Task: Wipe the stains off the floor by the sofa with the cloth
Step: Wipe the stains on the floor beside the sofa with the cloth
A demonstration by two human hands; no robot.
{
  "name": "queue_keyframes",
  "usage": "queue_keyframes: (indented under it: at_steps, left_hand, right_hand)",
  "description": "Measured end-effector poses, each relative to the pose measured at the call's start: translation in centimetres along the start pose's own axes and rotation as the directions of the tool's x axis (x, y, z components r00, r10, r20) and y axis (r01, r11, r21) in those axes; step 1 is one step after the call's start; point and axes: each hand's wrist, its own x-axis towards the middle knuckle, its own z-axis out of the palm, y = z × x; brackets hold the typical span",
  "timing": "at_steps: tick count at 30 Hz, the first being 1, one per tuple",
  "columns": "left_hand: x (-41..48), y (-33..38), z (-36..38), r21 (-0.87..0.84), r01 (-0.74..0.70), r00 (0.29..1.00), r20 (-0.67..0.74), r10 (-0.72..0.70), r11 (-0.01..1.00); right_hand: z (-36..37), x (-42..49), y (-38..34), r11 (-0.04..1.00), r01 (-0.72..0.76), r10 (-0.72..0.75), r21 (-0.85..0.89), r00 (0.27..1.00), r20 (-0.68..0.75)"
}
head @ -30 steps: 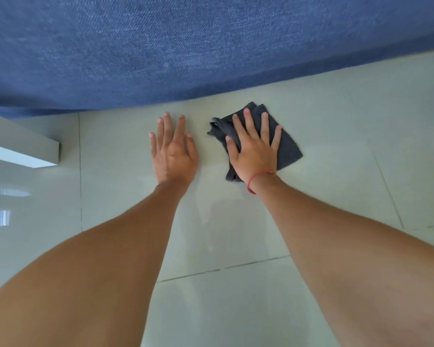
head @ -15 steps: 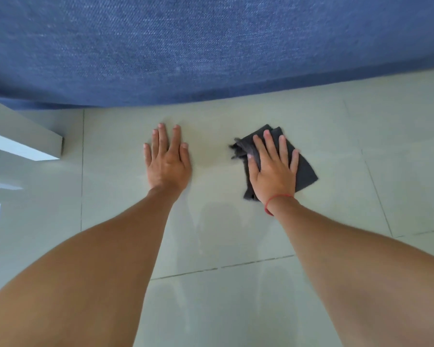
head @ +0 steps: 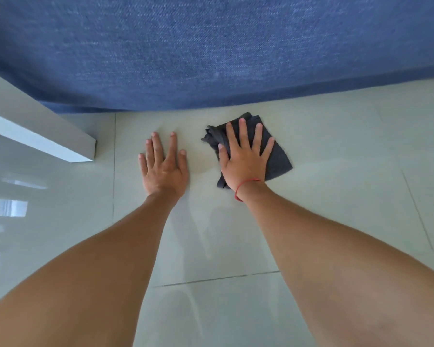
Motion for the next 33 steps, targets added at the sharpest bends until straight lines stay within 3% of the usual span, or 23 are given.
queue_keyframes:
  at_steps: [5,11,17,22,25,29,33]
  left_hand:
    - [0.3,0.0,-0.9,0.019,0.001,0.997,0.076,-0.002,1.0]
    - [-0.8,-0.6,-2.4,-0.025,0.03,0.998,0.053,-0.028,0.999]
    - [-2.2,-4.4,-1.8,-0.002,0.145,0.989,0.038,-0.145,0.989]
    - [-2.2,-3.9,-0.6,-0.051,0.166,0.986,-0.028,-0.167,0.985]
    - [-2.2,-4.1,-0.5,-0.058,0.164,0.985,-0.039,-0.166,0.985]
    - [-2.1,-4.1,-0.6,-0.068,0.156,0.987,-0.037,-0.159,0.985]
    - [-2.1,-4.8,-1.1,-0.083,0.122,0.992,-0.002,-0.123,0.989]
  right_hand:
    - [0.6,-3.0,-0.7,0.987,0.157,-0.157,-0.012,0.987,0.019]
    - [-1.0,-5.9,2.9,0.978,0.202,-0.195,-0.044,0.973,0.122]
    - [-2.2,-4.5,6.7,0.999,0.015,-0.011,-0.047,0.996,0.085]
    - [-0.9,-2.0,2.9,0.979,-0.203,0.203,-0.008,0.979,0.0]
    - [-0.4,-0.3,-0.4,0.969,-0.247,0.247,0.014,0.969,-0.002]
    - [1.2,-0.6,-6.3,0.999,-0.038,0.037,0.024,0.999,0.023]
    - [1.4,-2.2,-5.9,0.995,0.099,-0.099,-0.001,0.994,0.053]
